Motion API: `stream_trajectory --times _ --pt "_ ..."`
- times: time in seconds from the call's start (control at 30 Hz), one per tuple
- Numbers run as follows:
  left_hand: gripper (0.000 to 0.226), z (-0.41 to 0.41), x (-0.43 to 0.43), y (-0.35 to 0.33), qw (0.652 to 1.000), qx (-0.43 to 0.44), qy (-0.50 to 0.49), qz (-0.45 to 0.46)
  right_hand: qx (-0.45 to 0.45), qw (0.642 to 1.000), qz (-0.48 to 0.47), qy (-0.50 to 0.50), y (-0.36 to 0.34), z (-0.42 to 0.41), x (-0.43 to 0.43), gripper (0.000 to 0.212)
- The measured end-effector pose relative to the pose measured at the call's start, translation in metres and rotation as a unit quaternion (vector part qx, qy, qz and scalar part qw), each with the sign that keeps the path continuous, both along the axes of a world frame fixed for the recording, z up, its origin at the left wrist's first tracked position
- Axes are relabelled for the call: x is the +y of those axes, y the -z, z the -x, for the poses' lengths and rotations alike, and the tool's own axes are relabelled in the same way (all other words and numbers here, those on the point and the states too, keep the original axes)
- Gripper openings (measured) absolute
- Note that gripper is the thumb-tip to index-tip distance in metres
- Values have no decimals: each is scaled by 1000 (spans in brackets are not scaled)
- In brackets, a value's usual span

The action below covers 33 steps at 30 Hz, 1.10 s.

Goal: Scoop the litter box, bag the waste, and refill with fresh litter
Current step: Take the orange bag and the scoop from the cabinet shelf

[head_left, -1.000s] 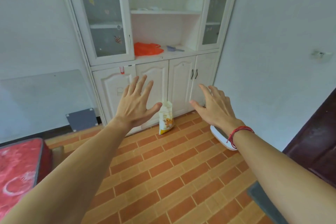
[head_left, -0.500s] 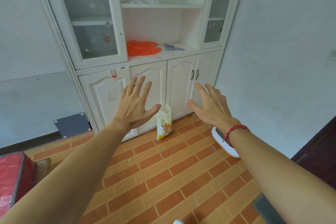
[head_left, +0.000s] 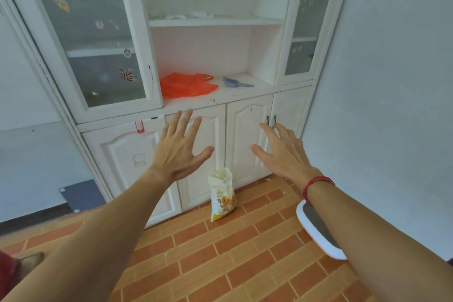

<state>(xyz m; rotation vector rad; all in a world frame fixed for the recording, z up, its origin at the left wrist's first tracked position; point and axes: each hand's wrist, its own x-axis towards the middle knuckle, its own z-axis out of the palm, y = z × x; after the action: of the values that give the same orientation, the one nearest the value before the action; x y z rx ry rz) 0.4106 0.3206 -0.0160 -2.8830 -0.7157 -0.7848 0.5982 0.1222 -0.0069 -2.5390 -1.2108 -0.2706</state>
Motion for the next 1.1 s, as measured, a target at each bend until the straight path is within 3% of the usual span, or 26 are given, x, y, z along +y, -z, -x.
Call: stream_trajectory --times 1.1 --pt "85 -257 316 21 999 6 -1 40 14 1000 21 14 24 -259 308 69"
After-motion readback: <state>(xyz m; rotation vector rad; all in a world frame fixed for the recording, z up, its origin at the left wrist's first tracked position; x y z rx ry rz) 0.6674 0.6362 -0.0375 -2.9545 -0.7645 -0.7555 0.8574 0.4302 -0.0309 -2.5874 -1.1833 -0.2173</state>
